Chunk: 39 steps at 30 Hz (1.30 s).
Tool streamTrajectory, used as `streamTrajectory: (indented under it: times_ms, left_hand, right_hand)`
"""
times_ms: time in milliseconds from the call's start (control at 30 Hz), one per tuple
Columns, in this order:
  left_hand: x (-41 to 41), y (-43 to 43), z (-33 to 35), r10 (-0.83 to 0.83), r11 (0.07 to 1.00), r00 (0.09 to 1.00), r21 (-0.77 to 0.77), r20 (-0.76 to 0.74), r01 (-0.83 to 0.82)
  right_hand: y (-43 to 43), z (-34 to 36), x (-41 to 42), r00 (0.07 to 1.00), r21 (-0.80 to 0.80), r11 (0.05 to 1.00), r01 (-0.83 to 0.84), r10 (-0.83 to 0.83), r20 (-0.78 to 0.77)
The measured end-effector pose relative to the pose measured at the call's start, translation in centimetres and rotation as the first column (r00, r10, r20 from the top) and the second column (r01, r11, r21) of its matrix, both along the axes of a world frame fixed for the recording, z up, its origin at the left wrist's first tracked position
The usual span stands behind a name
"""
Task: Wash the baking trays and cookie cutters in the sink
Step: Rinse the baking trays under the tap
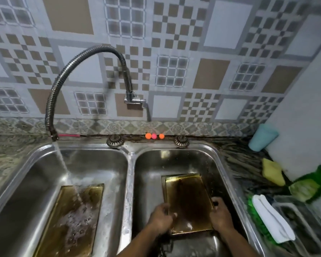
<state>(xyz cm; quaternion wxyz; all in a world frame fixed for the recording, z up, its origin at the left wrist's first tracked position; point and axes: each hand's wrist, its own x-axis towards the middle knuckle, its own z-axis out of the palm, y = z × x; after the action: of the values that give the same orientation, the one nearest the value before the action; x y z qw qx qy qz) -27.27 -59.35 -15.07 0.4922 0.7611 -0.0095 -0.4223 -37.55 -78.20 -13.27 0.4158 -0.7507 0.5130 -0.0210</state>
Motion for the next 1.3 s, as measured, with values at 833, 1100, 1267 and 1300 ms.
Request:
streamTrajectory:
  times_ms: [833,1100,1267,1300]
  left_hand:
    - [9.8,18.2,5.7,0.173,0.961,0.739,0.054,0.651,-0.272]
    - [13.9,33.9,-6.3,0.111,0.881,0.93,0.398,0.351,-0.255]
    - [13.1,34.1,-4.2,0.14,0.906,0.94,0.343,0.31,-0.248]
    - [13.0,33.9,-3.7,0.152,0.9,0.94,0.35,0.307,-0.26]
  right_hand:
    - [24.3,6.0,15.7,0.851,0.073,0.943,-0.324,0.257,0.458]
    - [35.5,-4.2,17.6,0.911,0.19,0.892,-0.409,0.411,0.034]
    - [37.6,-4.4,17.9,0.951,0.105,0.949,-0.299,0.305,-0.053]
    - [37.7,-4.1,18.0,0.961,0.127,0.955,-0.267,0.274,-0.046]
